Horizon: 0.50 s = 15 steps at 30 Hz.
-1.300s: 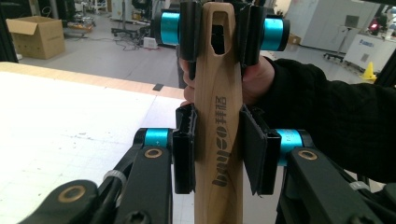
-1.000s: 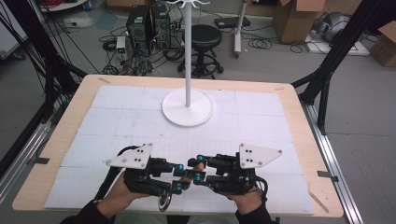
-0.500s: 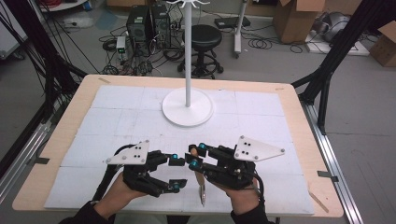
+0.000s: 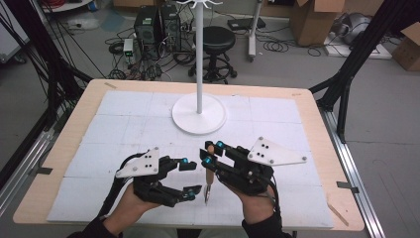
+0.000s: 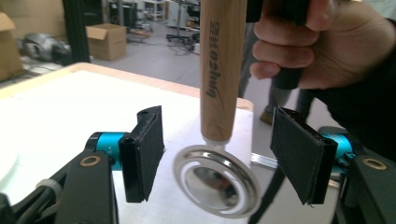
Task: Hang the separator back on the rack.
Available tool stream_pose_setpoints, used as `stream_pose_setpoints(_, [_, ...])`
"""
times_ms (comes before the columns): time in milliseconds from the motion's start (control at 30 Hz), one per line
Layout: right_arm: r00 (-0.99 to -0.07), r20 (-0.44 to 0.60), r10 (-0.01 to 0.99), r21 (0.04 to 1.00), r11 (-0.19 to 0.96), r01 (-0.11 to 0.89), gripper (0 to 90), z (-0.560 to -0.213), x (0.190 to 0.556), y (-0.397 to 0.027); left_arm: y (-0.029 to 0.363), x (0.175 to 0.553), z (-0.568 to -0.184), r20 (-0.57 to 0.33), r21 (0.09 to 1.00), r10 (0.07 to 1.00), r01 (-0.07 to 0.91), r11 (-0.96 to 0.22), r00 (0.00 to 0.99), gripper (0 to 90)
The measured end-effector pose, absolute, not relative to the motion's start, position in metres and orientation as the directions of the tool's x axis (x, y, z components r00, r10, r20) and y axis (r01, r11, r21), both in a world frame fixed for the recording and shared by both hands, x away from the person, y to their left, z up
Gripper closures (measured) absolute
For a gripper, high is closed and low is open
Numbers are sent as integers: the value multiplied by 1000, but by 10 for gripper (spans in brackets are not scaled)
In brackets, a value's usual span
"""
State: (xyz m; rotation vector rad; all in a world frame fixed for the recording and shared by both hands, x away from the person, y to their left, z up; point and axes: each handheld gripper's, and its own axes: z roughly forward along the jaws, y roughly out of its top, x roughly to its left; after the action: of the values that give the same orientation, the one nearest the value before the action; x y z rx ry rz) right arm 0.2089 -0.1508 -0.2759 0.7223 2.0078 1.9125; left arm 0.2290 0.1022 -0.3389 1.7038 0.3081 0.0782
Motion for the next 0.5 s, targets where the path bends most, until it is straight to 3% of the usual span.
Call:
stream_pose_setpoints(267, [-789, 149, 596, 985, -19, 171, 711, -269, 208, -143, 83, 234, -332, -107, 973, 270, 157, -170, 957, 375])
stream_pose_setpoints(433, [-780, 188, 597, 978, -46, 201, 711, -272, 210, -143, 77, 239, -335, -132, 966, 273, 185, -180, 953, 455])
stream_pose_setpoints(500, [-779, 190, 598, 979, -53, 199, 711, -275, 210, -144, 77, 240, -335, -120, 966, 268, 175, -192, 956, 537])
